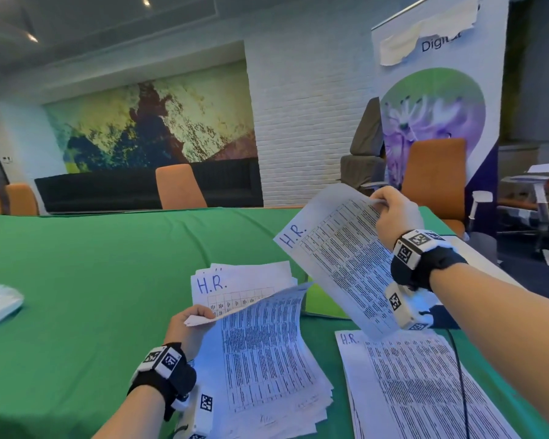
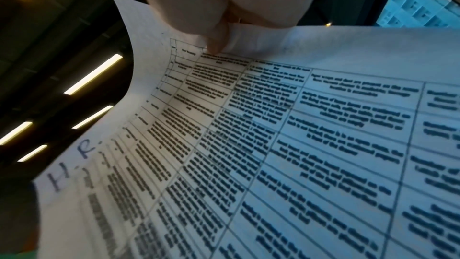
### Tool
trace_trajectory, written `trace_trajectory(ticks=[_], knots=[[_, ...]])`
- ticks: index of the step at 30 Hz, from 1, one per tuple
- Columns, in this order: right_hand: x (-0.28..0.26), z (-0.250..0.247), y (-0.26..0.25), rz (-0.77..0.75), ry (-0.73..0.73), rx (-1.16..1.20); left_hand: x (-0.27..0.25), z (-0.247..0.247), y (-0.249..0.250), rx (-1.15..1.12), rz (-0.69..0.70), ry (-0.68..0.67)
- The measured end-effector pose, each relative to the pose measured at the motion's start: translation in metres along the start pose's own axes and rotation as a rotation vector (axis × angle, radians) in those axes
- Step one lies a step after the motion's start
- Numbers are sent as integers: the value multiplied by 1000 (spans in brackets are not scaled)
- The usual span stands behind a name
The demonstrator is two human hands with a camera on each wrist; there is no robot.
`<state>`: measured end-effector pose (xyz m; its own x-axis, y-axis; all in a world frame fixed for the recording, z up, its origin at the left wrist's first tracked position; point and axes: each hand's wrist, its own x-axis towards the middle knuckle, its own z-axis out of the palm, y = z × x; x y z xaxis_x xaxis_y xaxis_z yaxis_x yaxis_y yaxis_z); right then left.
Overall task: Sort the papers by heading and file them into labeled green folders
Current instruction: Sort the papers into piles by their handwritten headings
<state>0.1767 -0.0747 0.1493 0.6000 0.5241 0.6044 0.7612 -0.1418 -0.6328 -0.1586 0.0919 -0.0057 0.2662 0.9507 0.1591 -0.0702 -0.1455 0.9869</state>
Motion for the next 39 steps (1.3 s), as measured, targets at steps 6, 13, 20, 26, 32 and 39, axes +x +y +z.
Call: trace_trajectory(ticks=[6, 13, 20, 26, 32, 39], knots=[[2, 2, 0, -46, -46, 90, 0, 2, 4, -23, 16, -57], [-9, 55, -40, -139, -403, 313, -8, 17, 11, -162, -24, -165], [13, 59, -76, -283, -307, 391, -4, 3, 3, 81, -61, 16], [24, 43, -59, -313, -415, -179, -2, 3, 5, 80, -88, 96], [36, 7, -46, -271, -413, -83, -9, 1, 5, 138, -85, 81], [16, 30, -70, -281, -564, -15, -11, 13, 17, 136, -40, 10]])
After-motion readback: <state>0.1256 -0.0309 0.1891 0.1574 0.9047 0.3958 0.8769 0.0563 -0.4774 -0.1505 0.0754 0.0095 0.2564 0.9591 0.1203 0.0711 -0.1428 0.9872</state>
